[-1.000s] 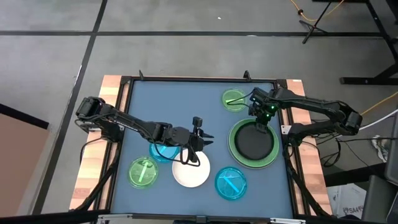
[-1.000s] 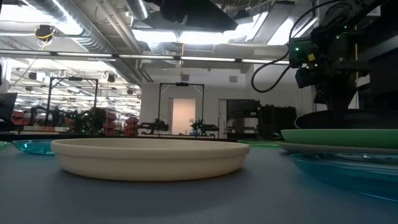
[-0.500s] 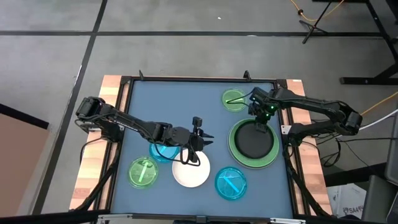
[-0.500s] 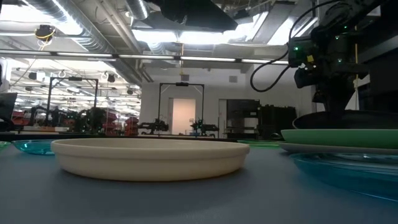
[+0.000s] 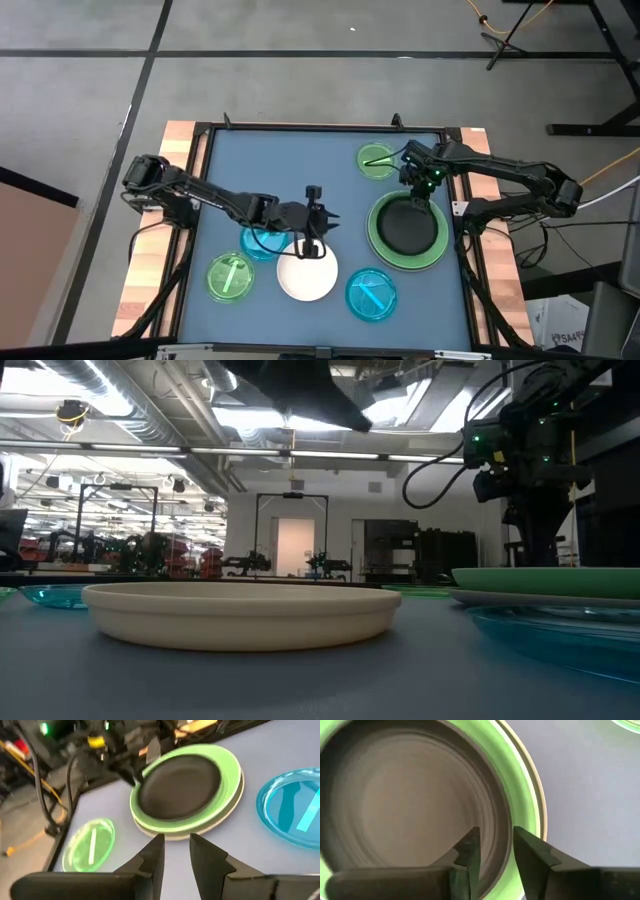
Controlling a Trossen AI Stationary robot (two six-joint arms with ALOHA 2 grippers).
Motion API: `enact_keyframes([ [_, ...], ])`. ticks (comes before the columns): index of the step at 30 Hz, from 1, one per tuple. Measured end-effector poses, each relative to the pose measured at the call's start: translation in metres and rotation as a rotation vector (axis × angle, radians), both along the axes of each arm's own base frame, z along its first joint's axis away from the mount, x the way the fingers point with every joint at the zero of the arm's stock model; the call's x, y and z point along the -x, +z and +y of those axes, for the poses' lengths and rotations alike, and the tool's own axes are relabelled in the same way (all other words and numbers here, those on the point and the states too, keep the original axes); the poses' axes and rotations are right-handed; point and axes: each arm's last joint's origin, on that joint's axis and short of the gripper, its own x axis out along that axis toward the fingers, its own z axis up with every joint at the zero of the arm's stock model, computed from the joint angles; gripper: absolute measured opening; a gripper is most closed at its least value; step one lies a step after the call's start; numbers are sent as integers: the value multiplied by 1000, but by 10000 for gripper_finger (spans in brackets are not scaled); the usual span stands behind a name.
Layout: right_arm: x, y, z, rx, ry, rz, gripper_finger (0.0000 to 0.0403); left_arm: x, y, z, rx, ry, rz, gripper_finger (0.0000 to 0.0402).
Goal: Stack plastic plates
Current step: Stack the black plate on top of the light green plate, then stack the white plate on top of the black plate
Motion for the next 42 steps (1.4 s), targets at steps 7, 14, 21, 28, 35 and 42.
enact_keyframes([
  [7, 0, 0, 0, -6, 0, -3, 109, 3, -6, 5, 69, 57, 47, 85],
  [14, 0, 0, 0, -6, 0, -3, 110, 8, -14, 11, 226, 186, 100, 85],
  [21, 0, 0, 0, -7, 0, -3, 110, 16, -24, 20, 361, 345, 183, 85],
  [28, 0, 0, 0, -7, 0, -3, 110, 23, -30, 20, 458, 420, 256, 85],
  [35, 0, 0, 0, -7, 0, -3, 110, 26, -33, 14, 511, 387, 311, 85],
  [42, 0, 0, 0, -7, 0, -3, 110, 33, -42, 7, 513, 367, 368, 85],
])
